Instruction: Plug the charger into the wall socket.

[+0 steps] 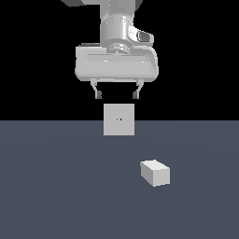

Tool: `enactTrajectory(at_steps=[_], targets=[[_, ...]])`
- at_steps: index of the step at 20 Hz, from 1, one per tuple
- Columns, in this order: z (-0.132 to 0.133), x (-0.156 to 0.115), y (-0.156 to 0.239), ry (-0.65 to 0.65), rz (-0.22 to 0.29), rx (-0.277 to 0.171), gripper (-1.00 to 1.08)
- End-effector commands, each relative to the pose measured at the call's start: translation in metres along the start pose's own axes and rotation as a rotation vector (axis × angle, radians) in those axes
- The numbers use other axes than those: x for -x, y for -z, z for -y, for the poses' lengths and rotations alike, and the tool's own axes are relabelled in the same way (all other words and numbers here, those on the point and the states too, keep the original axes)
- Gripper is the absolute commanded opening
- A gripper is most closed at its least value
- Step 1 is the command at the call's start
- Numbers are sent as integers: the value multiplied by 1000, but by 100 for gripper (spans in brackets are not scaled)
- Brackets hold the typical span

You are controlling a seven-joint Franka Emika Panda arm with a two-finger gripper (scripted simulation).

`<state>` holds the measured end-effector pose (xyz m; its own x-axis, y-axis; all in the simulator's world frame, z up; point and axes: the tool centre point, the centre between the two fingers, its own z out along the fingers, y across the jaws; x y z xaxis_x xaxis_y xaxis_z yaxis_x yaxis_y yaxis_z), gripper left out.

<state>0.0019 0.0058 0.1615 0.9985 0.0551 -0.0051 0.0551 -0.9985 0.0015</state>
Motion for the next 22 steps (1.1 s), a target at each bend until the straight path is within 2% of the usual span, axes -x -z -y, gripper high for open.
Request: enactTrajectory(at_steps=[1,11,22], targets=[[0,0,0,0,0,0,100],[-5,13,-9,26,-16,-1,100],[-25,56,-45,119,-73,-7,100]])
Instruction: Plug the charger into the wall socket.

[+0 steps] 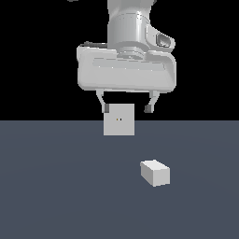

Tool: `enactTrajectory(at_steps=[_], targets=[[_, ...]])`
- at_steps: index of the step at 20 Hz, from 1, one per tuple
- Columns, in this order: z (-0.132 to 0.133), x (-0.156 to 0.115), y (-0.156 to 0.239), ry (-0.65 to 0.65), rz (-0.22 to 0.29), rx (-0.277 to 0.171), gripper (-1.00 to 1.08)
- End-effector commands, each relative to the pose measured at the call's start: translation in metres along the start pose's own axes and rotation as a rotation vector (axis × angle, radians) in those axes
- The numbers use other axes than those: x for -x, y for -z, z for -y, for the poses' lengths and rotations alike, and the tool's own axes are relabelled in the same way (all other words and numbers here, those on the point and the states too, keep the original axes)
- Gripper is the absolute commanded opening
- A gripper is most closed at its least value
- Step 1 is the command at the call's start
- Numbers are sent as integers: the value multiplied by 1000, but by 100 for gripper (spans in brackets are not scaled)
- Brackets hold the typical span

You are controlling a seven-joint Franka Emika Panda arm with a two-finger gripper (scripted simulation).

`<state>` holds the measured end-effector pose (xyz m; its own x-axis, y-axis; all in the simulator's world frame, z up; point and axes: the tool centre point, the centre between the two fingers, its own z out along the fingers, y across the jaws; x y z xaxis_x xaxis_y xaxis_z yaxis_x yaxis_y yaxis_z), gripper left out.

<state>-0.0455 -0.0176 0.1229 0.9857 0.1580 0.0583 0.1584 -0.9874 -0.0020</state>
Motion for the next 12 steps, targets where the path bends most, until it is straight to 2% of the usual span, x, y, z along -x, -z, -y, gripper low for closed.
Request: enactTrajectory(at_steps=[1,12], targets=[[-5,13,-10,26,-16,-1,100],[-26,53,-46,117,-71,-8,100]])
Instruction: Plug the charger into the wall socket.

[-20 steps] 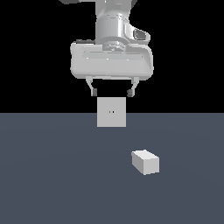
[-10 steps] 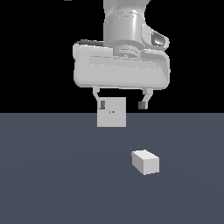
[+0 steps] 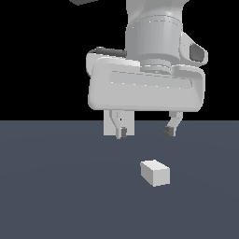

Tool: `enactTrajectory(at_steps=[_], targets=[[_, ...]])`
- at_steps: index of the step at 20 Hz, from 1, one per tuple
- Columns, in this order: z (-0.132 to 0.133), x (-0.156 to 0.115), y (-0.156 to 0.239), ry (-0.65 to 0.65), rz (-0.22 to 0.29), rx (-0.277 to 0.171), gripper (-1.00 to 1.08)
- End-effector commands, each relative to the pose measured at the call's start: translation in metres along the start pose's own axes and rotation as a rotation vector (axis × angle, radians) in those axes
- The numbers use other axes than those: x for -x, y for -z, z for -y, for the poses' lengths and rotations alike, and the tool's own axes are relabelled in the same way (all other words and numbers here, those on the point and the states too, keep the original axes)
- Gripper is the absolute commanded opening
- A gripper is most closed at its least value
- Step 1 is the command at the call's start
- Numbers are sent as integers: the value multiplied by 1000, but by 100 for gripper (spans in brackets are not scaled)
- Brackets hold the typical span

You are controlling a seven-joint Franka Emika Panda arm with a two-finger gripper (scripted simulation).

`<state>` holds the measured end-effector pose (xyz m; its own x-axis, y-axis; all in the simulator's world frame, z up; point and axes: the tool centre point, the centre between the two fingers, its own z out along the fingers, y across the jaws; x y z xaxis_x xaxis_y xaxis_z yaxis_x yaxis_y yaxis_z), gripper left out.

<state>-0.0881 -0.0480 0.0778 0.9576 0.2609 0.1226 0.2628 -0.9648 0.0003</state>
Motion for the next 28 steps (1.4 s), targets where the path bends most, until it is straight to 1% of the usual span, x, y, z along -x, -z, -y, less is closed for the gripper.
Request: enactTrajectory(at_steps=[1,7,17,28], targets=[[-3,7,-6,16,-10,-1,100],[-7,15,-13,34,-22,-4,100],[-7,16,-18,35,-22,-5,100],[-7,21,-58,36,-22,-5,100]])
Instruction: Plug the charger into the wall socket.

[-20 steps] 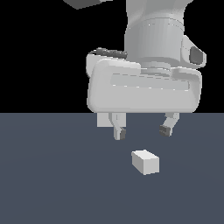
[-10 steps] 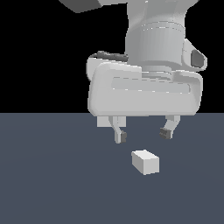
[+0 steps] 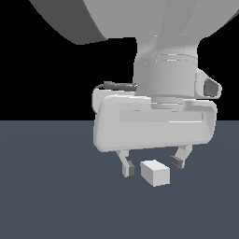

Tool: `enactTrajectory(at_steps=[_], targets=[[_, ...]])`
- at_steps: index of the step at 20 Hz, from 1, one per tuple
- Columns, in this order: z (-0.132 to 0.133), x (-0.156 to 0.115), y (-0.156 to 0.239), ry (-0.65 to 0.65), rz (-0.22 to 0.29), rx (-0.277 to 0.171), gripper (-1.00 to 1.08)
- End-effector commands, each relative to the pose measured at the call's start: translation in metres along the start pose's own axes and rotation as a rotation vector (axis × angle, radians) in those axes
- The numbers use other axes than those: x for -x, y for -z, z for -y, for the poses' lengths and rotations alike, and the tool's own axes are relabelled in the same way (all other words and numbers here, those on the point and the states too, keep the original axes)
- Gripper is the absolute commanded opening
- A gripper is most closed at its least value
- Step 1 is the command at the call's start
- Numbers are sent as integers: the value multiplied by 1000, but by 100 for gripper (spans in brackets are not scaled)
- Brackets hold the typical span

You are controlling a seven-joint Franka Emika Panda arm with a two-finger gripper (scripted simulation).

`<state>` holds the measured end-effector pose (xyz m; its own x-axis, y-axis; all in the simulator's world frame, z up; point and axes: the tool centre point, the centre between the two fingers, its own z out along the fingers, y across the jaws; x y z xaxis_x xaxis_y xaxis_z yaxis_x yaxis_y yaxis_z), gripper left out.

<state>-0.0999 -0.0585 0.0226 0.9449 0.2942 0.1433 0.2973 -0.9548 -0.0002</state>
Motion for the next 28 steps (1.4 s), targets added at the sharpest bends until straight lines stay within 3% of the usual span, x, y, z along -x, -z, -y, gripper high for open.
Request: enactTrajectory(at_steps=[1,5,6,19,28], targets=[[0,1,-7,0,-1,0,100],[0,1,-11,0,-1,0,100],[0,1,-11,0,-1,0,-100],[0,-1,-9,-4,-1,1,-100],[10,-28,6,-62,-2,8,-100]])
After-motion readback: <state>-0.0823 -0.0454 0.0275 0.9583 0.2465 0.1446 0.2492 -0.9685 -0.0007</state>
